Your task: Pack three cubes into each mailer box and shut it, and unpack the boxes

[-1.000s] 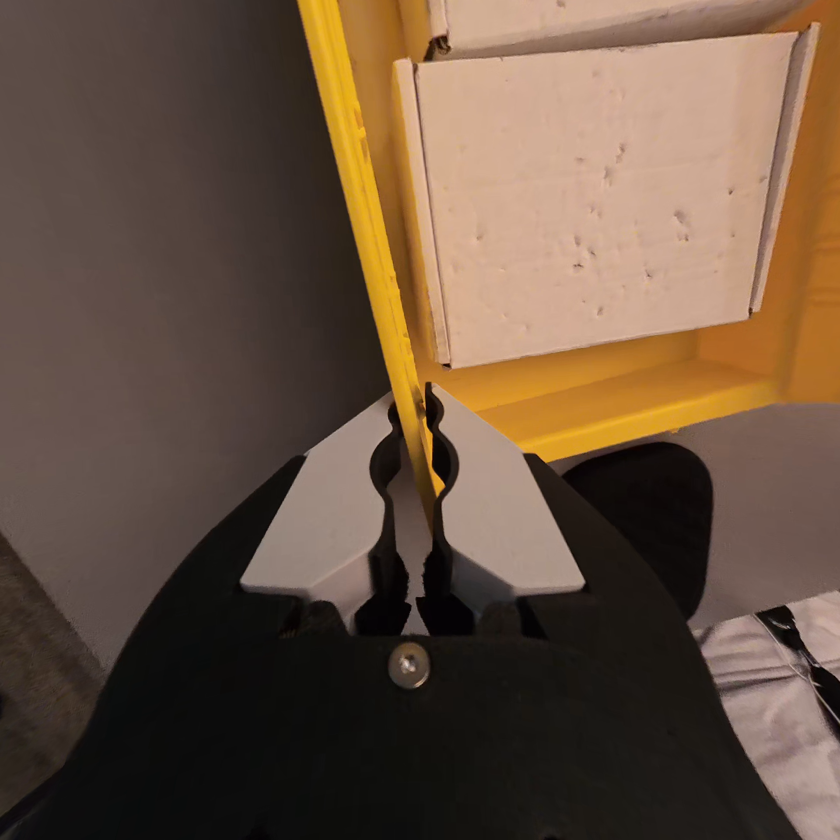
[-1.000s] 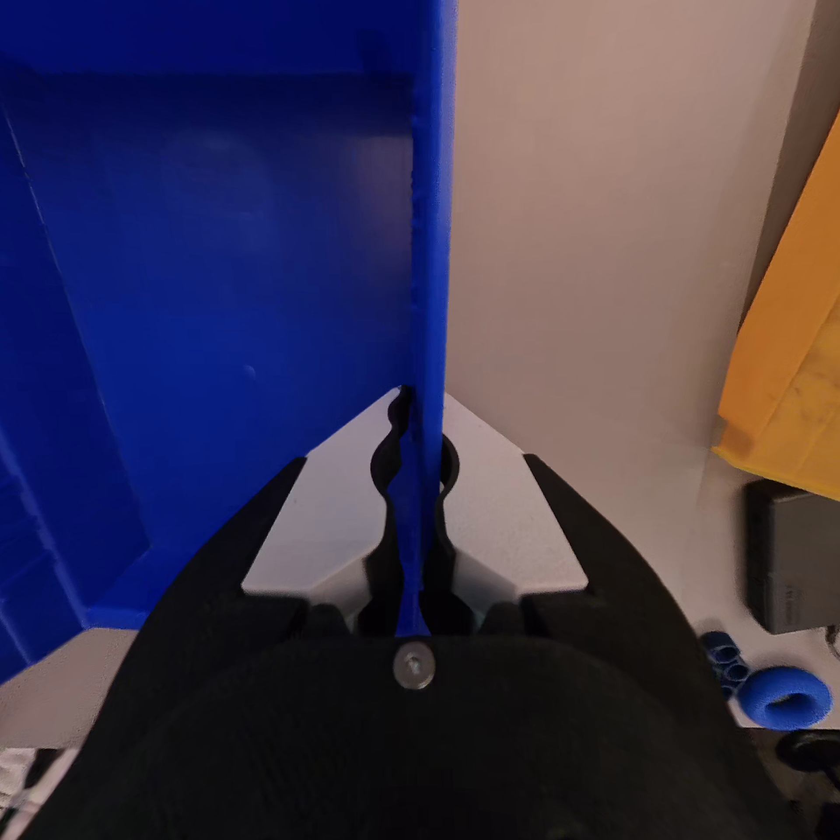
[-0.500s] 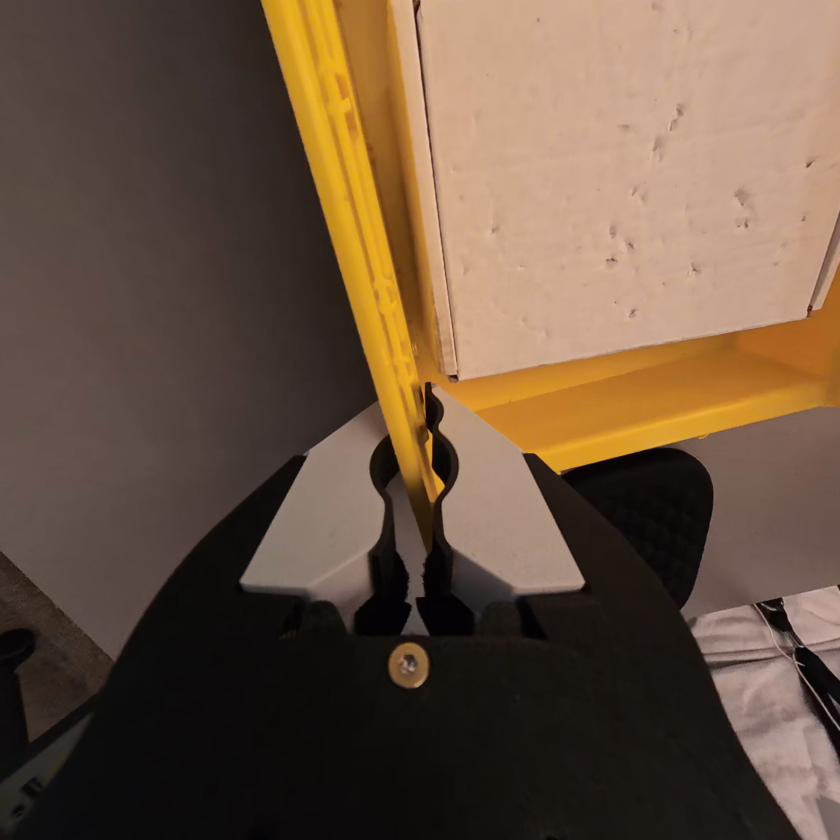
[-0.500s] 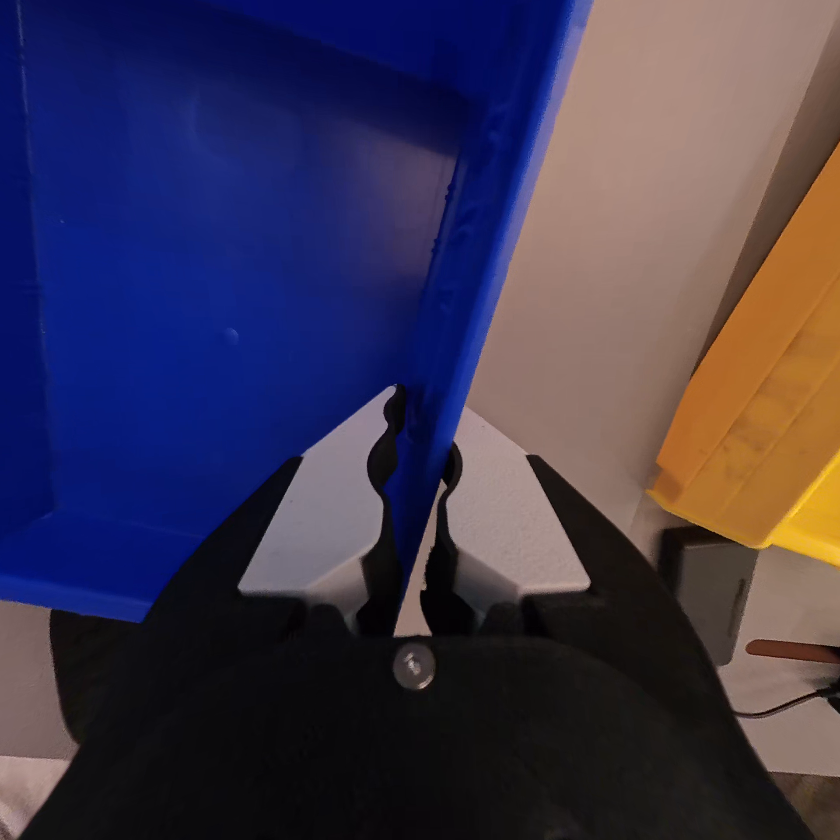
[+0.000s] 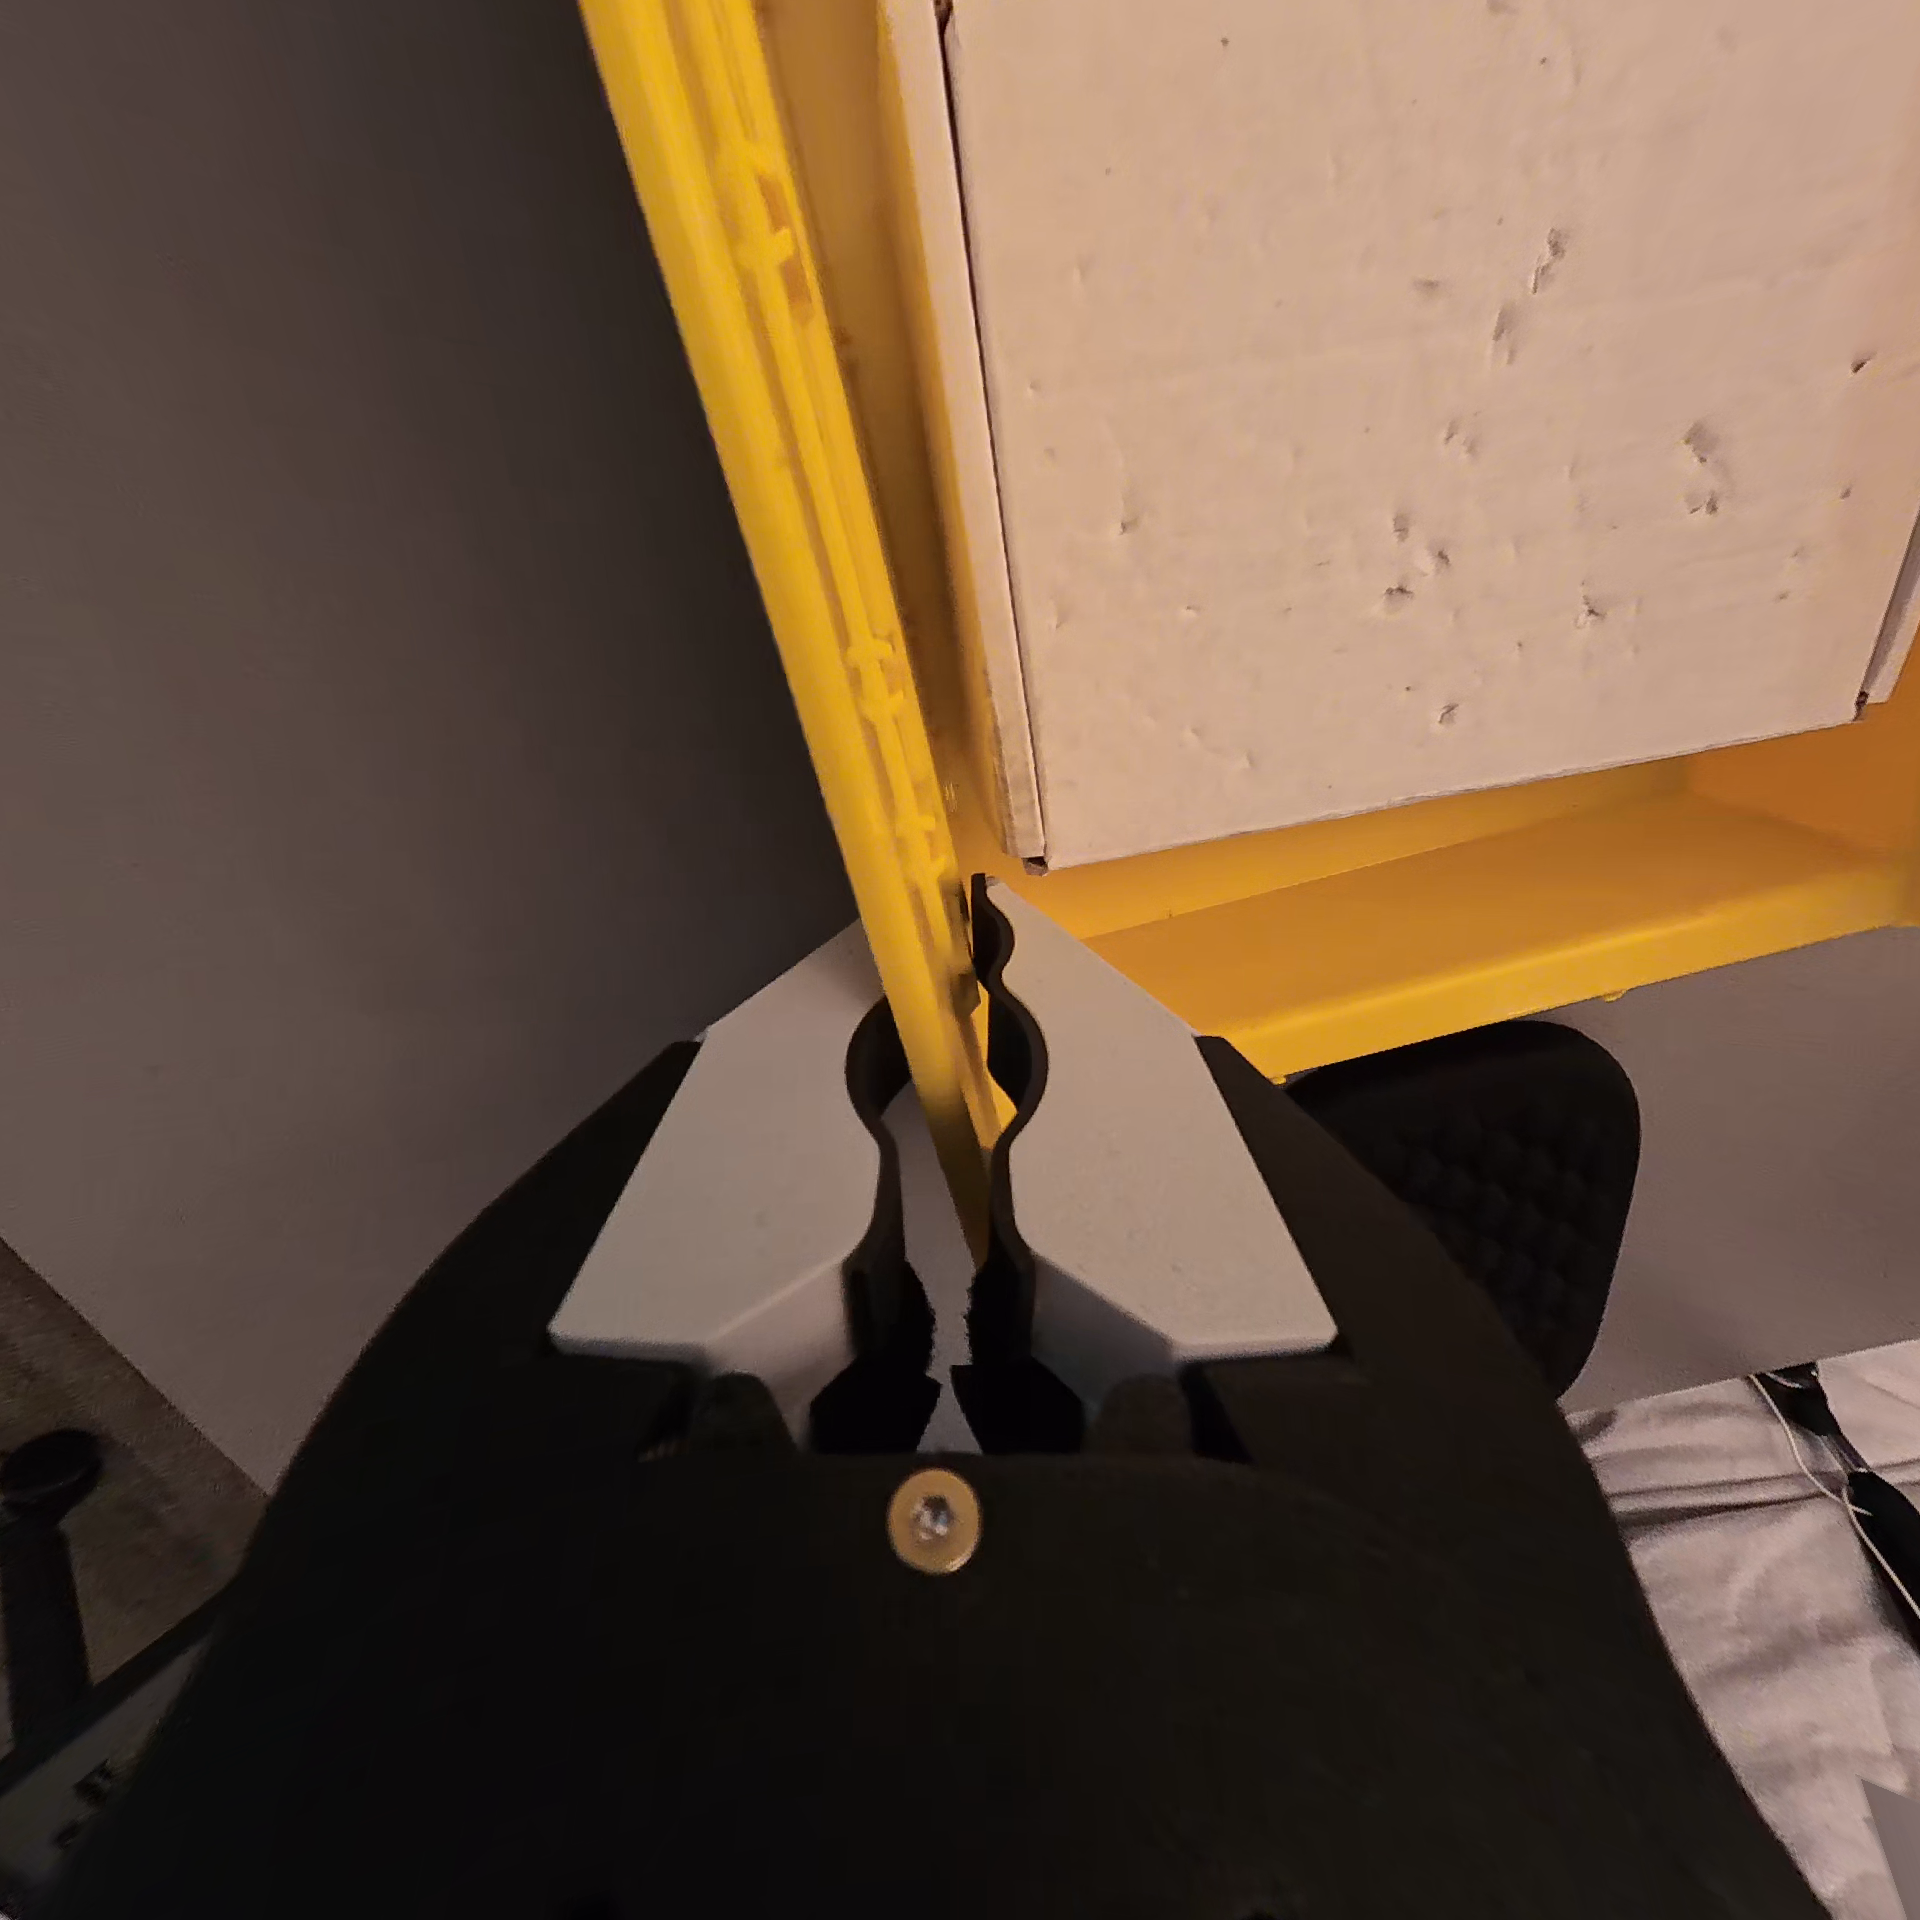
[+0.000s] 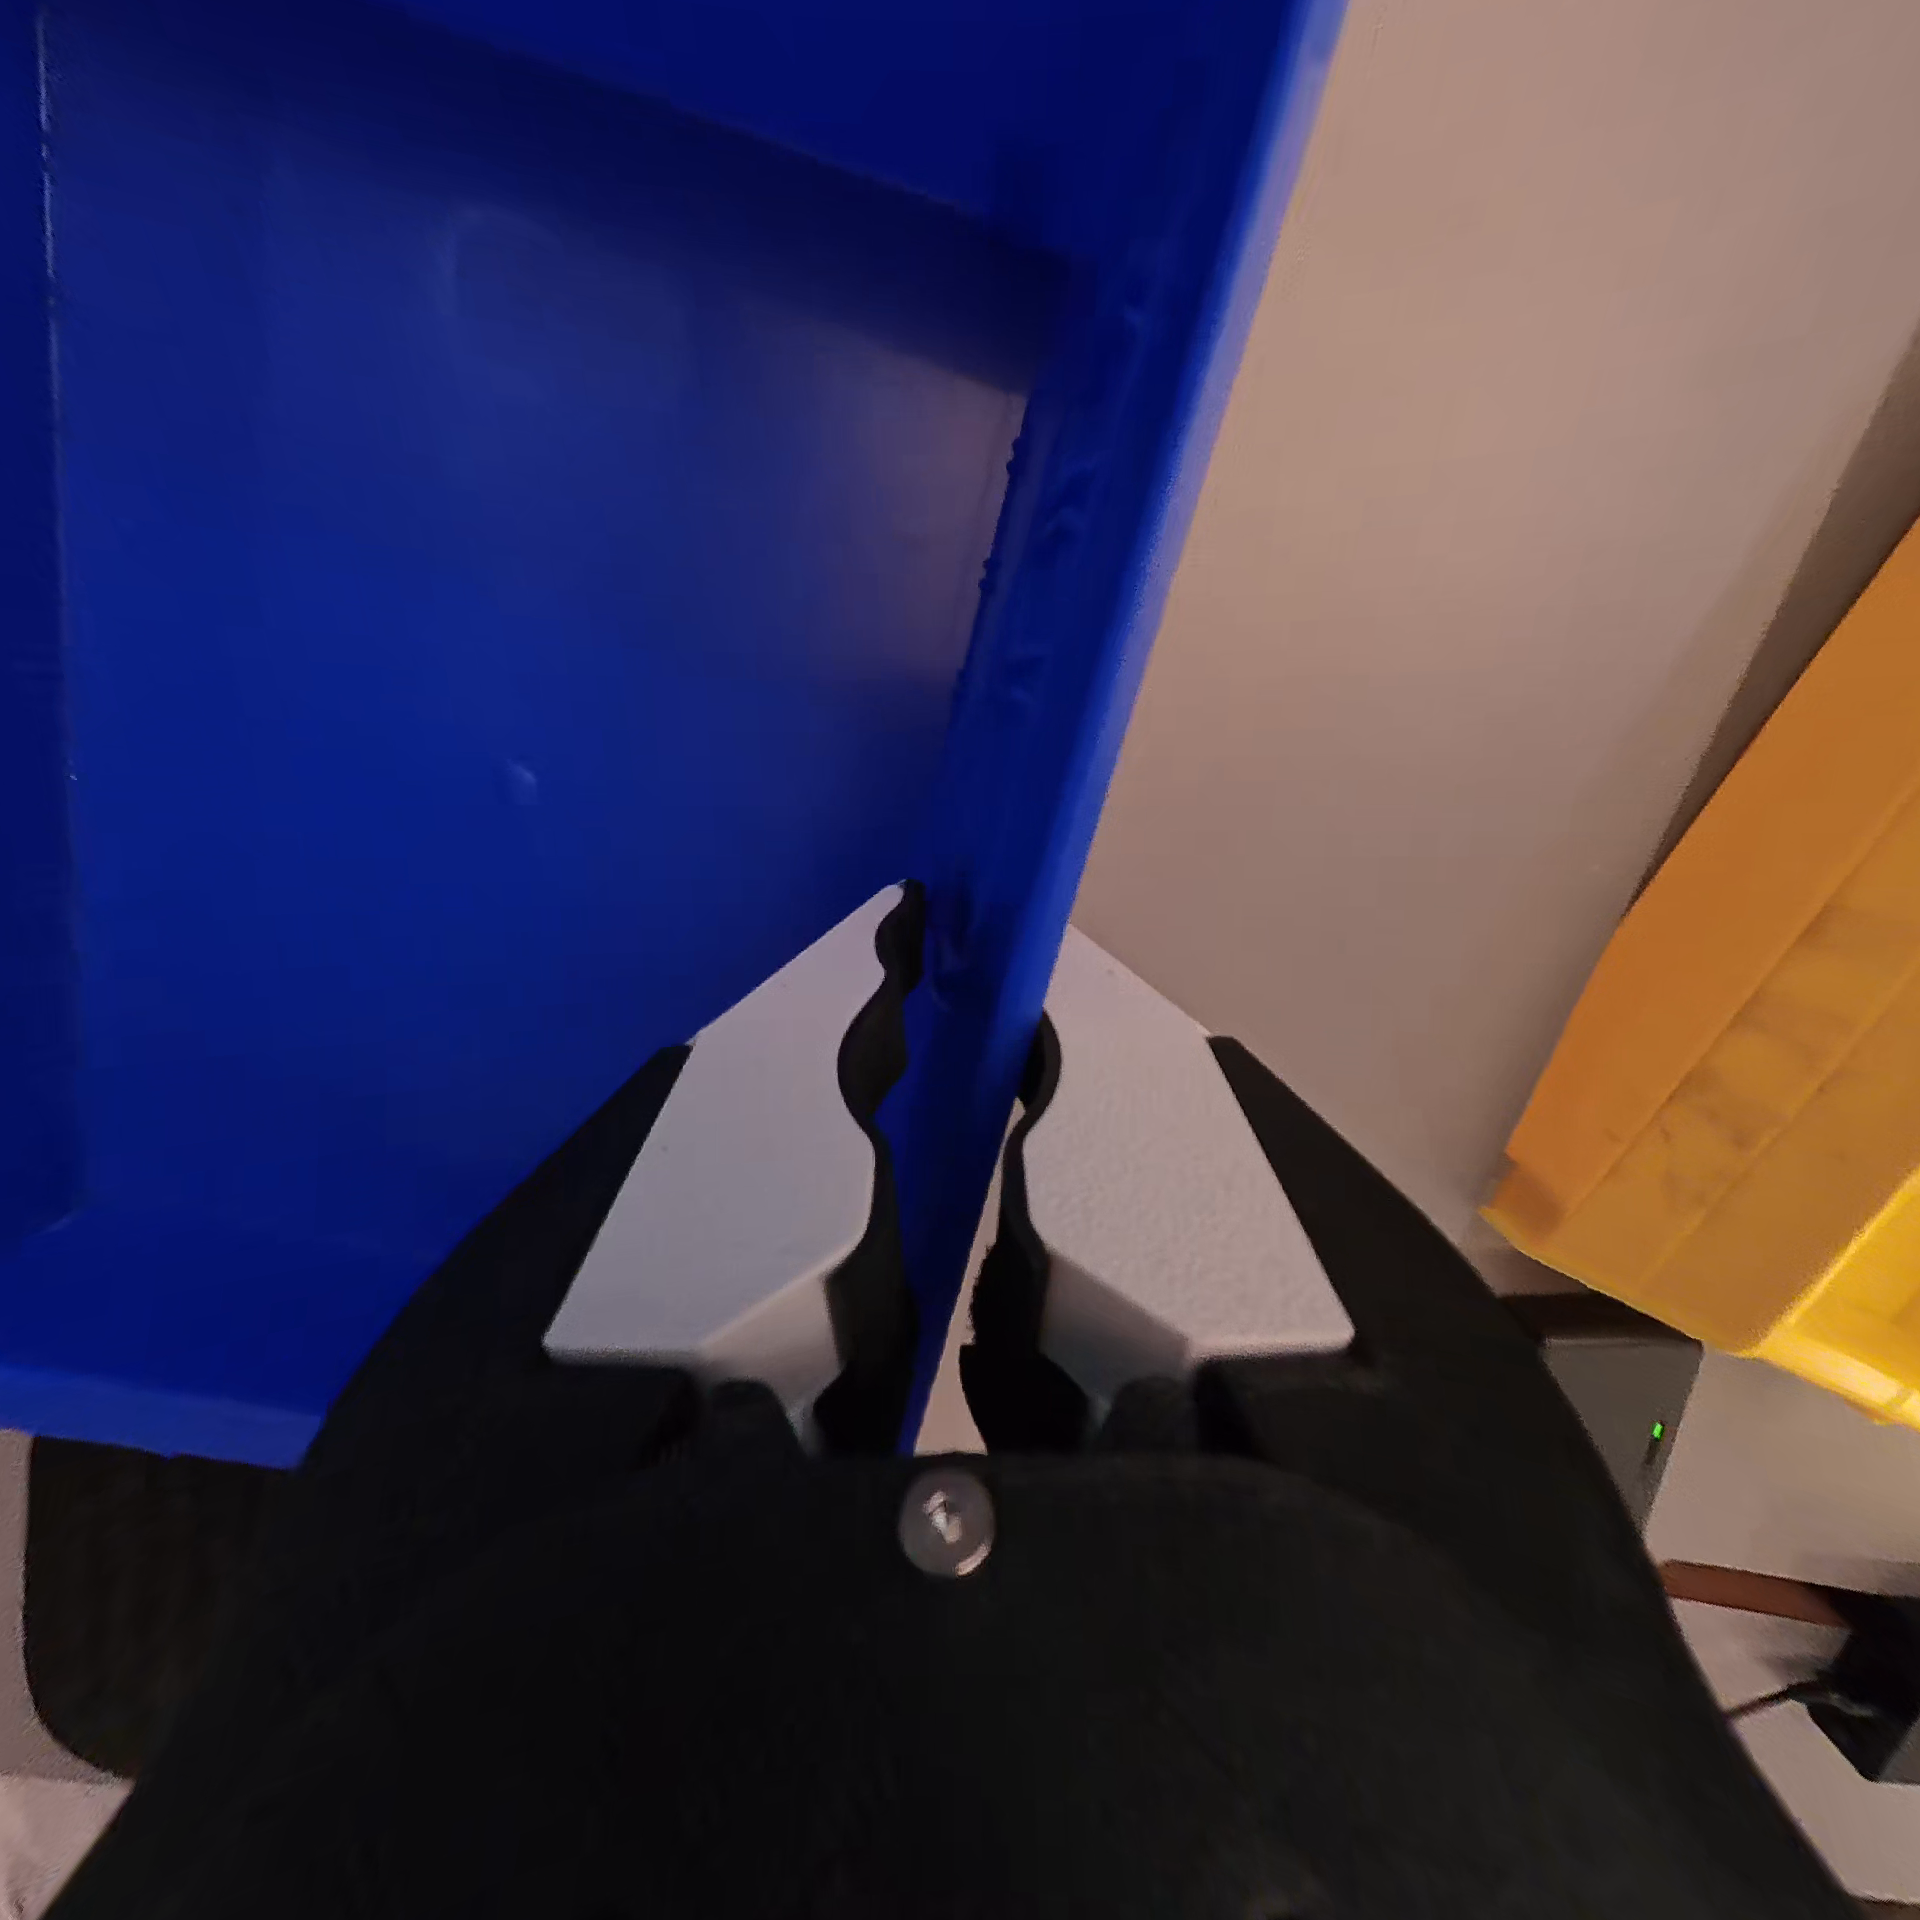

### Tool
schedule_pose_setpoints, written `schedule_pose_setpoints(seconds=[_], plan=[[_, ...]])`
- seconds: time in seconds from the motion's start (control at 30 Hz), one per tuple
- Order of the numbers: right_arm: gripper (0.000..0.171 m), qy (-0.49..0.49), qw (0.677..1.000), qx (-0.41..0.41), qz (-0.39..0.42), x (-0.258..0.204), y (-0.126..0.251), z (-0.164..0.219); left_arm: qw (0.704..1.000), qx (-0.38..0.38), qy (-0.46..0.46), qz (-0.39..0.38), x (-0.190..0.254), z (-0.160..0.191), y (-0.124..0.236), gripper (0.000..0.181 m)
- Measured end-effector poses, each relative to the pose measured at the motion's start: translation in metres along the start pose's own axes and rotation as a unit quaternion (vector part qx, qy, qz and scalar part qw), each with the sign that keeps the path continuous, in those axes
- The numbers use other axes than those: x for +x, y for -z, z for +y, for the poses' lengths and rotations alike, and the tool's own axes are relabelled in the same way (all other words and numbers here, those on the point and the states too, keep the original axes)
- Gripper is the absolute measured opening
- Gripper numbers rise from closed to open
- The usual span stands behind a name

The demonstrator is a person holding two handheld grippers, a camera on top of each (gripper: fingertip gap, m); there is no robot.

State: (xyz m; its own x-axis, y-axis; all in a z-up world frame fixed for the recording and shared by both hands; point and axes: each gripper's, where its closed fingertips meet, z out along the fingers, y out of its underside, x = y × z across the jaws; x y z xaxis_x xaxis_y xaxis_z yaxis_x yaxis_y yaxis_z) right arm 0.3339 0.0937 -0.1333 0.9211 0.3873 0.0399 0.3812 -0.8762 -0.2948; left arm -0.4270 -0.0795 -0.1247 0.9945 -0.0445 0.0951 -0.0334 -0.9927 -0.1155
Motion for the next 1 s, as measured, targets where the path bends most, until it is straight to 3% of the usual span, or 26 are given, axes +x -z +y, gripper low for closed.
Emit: schedule_pose_setpoints(seconds=[0.23, 0.3, 0.63, 0.73, 0.83, 1.0], plan=[[0.009, -0.063, 0.998, -0.015, -0.005, -0.003, -0.005, 0.005, 1.000, 0.005, 0.007, 0.018, 0.000, -0.001, 0.000, 0.005], [0.015, -0.060, 0.998, -0.028, 0.009, -0.001, -0.007, 0.010, 1.000, 0.007, 0.007, 0.020, 0.001, -0.001, 0.001, 0.005], [0.021, -0.042, 0.997, 0.026, 0.064, 0.005, 0.005, 0.000, 1.000, 0.009, 0.006, 0.021, 0.001, -0.002, 0.002, 0.006], [0.024, -0.042, 0.992, 0.083, 0.082, 0.008, 0.023, -0.015, 1.000, 0.021, 0.010, 0.012, -0.003, -0.004, 0.006, 0.013], [0.024, -0.042, 0.980, 0.166, 0.100, 0.009, 0.056, -0.037, 0.999, 0.029, 0.010, 0.015, -0.005, -0.006, 0.008, 0.005], [0.025, -0.038, 0.937, 0.335, 0.090, -0.013, 0.129, -0.076, 0.998, 0.033, 0.043, 0.034, -0.008, -0.008, 0.008, 0.009]])
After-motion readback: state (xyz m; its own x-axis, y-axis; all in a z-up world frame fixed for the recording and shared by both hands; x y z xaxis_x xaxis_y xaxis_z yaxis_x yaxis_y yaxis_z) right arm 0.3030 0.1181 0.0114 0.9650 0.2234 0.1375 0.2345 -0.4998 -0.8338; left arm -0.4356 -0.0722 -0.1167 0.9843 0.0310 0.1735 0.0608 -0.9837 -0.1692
